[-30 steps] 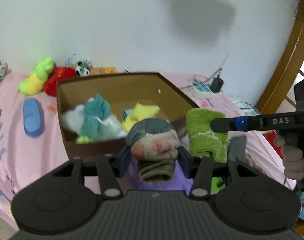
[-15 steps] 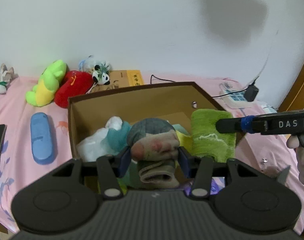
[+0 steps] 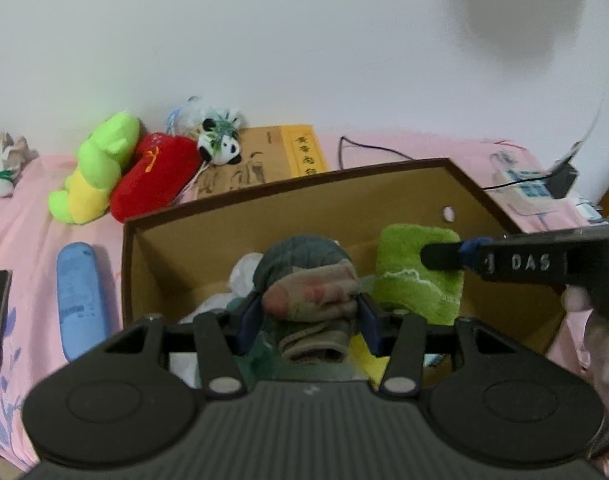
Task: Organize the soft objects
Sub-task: 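Carry the grey sock and green knit cloth over the brown box with both tools, then open both tools to release the sock and knit cloth into the box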
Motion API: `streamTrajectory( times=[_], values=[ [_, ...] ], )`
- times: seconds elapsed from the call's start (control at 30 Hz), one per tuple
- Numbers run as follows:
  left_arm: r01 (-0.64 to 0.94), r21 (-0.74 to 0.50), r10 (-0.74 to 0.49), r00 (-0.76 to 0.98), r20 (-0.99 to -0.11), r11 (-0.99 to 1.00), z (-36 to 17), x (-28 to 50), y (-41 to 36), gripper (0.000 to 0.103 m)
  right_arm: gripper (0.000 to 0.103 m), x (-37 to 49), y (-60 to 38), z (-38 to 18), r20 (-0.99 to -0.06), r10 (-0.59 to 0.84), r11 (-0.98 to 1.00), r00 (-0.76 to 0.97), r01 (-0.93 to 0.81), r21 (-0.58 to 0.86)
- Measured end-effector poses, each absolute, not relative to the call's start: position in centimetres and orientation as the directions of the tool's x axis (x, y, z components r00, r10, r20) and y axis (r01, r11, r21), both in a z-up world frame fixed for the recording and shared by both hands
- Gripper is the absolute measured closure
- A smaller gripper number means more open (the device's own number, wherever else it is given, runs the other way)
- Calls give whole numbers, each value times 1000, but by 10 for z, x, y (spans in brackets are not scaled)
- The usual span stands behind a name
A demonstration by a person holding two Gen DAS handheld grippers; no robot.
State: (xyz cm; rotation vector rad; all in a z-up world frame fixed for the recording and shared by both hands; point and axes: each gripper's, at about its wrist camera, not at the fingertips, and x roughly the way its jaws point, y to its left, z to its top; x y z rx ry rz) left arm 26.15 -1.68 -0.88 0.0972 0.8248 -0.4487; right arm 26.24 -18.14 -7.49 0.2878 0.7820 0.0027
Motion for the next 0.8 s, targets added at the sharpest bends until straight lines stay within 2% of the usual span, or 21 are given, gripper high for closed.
streamTrajectory(
  times=[0.1,0.33,0.57,0.8],
  values=[
    [415,-87,-337,579,-742,906,-16,271,-19,51,96,272,-182,-83,-707,119,953,697,121,280],
    [408,-81,-325,574,-752,909,-25,281,-22,45,95,279,-181,-89,-701,110,946,705,142,291],
    [391,-119,-350,598,-721,913,-12,278,-11,39,95,271,-195,-75,-630,134,922,765,137,362],
    [384,-117,-353,631,-690,916,11,260,-3,39,95,245,-198,-54,-591,138,912,795,131,390]
  ],
)
